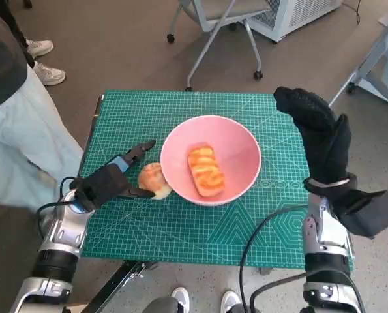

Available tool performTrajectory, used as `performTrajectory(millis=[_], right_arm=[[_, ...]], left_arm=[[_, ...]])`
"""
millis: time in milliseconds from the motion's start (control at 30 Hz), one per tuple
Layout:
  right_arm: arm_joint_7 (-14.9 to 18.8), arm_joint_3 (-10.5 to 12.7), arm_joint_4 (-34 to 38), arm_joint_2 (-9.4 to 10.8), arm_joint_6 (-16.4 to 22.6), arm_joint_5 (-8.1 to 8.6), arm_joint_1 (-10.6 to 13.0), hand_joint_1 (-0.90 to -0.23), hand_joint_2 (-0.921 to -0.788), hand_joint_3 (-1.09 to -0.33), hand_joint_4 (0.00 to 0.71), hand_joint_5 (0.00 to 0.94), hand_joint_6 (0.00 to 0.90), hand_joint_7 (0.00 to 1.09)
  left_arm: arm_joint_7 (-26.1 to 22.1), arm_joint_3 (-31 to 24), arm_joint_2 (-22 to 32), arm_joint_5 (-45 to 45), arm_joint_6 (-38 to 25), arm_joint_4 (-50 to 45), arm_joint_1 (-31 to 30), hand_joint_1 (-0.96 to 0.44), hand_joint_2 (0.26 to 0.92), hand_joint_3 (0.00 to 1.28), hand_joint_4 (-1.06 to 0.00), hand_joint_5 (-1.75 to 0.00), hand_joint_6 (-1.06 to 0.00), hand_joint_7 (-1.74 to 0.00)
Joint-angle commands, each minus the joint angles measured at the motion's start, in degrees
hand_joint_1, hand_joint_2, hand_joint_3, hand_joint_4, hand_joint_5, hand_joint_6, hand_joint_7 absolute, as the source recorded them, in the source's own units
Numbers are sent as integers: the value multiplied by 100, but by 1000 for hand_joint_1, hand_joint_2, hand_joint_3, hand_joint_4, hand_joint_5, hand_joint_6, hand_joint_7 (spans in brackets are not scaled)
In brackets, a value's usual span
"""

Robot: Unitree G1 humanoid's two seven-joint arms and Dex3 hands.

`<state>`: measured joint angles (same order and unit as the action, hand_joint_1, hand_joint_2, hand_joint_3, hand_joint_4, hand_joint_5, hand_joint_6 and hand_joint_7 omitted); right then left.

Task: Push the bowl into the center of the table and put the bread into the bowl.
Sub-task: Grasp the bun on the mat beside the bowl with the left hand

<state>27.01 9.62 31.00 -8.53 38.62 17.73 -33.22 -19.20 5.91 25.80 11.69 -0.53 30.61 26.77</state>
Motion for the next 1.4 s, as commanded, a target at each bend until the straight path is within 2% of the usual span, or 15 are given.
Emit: performTrajectory(millis=[33, 300, 367, 500, 533, 567, 600, 700, 800, 933, 1400], right_arm=[[-38, 24, 95, -7, -65, -42, 29, -693, -921, -848, 177, 2, 43, 564], [-34, 26, 143, 1, -23, -62, 2, -688, -921, -851, 176, 1, 45, 563], [-21, 34, 177, -5, -10, -53, -15, -687, -921, -852, 177, 1, 45, 563], [4, 43, 224, -6, 5, -32, -39, -687, -921, -853, 177, 1, 46, 562], [8, 44, 231, -5, 8, -29, -43, -687, -921, -853, 177, 1, 46, 562], [12, 42, 225, -2, 7, -25, -42, -687, -921, -853, 177, 1, 46, 561], [14, 40, 222, 0, 6, -23, -44, -686, -921, -854, 177, 1, 46, 561], [26, 36, 219, 6, 1, -11, -46, -686, -921, -856, 176, 1, 45, 561], [46, 36, 221, 6, -5, 9, -48, -686, -921, -858, 175, 0, 44, 561], [73, 36, 226, 8, -8, 28, -55, -685, -921, -859, 175, 0, 40, 561], [137, 38, 241, 43, -13, 65, -58, -683, -921, -857, 177, 1, 36, 556]], left_arm=[[-70, 123, -73, 99, -515, -8, 31, 4, 839, 7, -350, -27, -349, -53], [154, 239, -96, 313, -835, -36, 23, 75, 851, 8, -545, -72, -483, -103], [259, 272, -98, 387, -819, -17, 10, 81, 857, 10, -651, -115, -551, -137], [429, 317, -98, 477, -728, 16, -34, 88, 864, 9, -778, -186, -641, -204], [459, 326, -97, 494, -706, 26, -42, 145, 875, 23, -757, -394, -645, -265], [494, 342, -95, 519, -671, 47, -52, 224, 892, 57, -711, -712, -610, -430], [519, 355, -91, 533, -646, 67, -55, 144, 902, 74, -722, -869, -567, -725], [556, 376, -80, 537, -569, 123, -75, 48, 914, 79, -743, -1049, -543, -1055], [548, 388, -65, 523, -481, 187, -86, 17, 914, 53, -779, -1072, -583, -1125], [504, 387, -42, 496, -330, 321, -81, 5, 906, 34, -816, -1064, -631, -1114], [277, 190, 145, 295, -306, -107, -270, 3, 900, 24, -841, -1057, -663, -1073]])
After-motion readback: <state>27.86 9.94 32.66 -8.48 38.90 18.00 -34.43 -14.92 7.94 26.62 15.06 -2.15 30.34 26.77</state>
